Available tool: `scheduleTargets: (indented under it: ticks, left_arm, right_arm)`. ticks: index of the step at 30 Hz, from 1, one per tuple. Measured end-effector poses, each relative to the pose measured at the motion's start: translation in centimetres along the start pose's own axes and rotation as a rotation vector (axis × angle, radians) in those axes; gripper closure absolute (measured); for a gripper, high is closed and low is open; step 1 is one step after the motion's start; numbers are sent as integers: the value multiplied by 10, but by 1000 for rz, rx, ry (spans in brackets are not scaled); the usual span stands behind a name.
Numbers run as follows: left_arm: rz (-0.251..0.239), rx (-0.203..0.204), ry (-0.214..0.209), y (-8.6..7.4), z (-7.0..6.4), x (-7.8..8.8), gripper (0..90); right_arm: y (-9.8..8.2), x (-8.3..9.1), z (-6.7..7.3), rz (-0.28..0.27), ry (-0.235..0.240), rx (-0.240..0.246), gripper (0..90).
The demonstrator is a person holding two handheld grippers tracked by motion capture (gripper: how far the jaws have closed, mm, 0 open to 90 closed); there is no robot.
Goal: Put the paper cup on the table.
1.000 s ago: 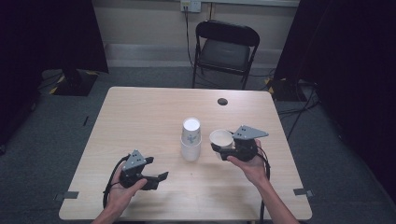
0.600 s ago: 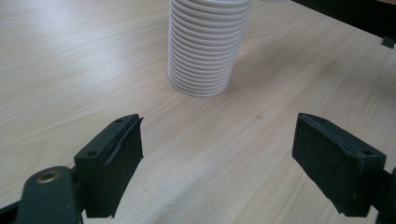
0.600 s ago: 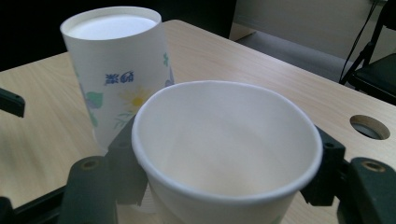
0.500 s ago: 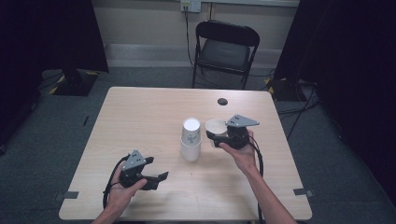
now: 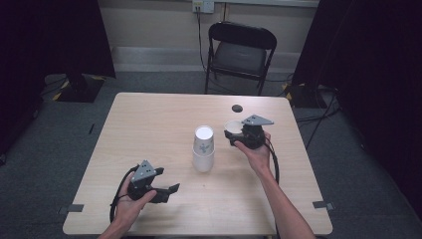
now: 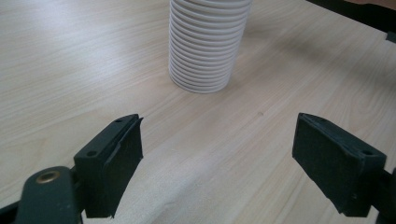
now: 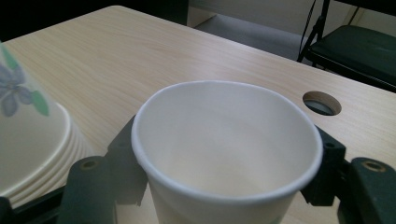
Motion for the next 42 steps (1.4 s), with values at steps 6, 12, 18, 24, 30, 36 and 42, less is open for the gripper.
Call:
scheduleTargets:
  ticks: [6, 12, 18, 24, 30, 36, 42]
  left_arm:
    - [-1, 21, 7, -2, 1, -1, 159]
    - [-3, 19, 9, -2, 1, -1, 159]
    - [2, 15, 12, -3, 1, -1, 164]
    - [0, 13, 13, -3, 1, -1, 164]
    - [-3, 9, 13, -2, 0, 0, 167]
    - [-3, 18, 19, -2, 0, -2, 170]
    - [-2, 14, 19, -2, -1, -3, 170]
  right_arm:
    - [-6, -10, -8, 15, -22, -28, 314]
    - [-15, -24, -17, 36, -38, -53, 312]
    - [-28, -39, -23, 70, -52, -65, 312]
    - [-29, -47, -22, 55, -53, -70, 309]
    - [-32, -42, -21, 66, -47, -50, 303]
    - [-41, -31, -20, 72, -47, -53, 296]
    - [-50, -26, -20, 80, -42, -61, 289]
Point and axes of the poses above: each handheld gripper's, and its own axes: x roughly backward along the jaws, y roughly out of its top, z roughly to its left, the point moved 8 cm from there along -x, roughly forward along the jaws, and after that the axes turned 3 degrees about z, right-handed, at the moved point
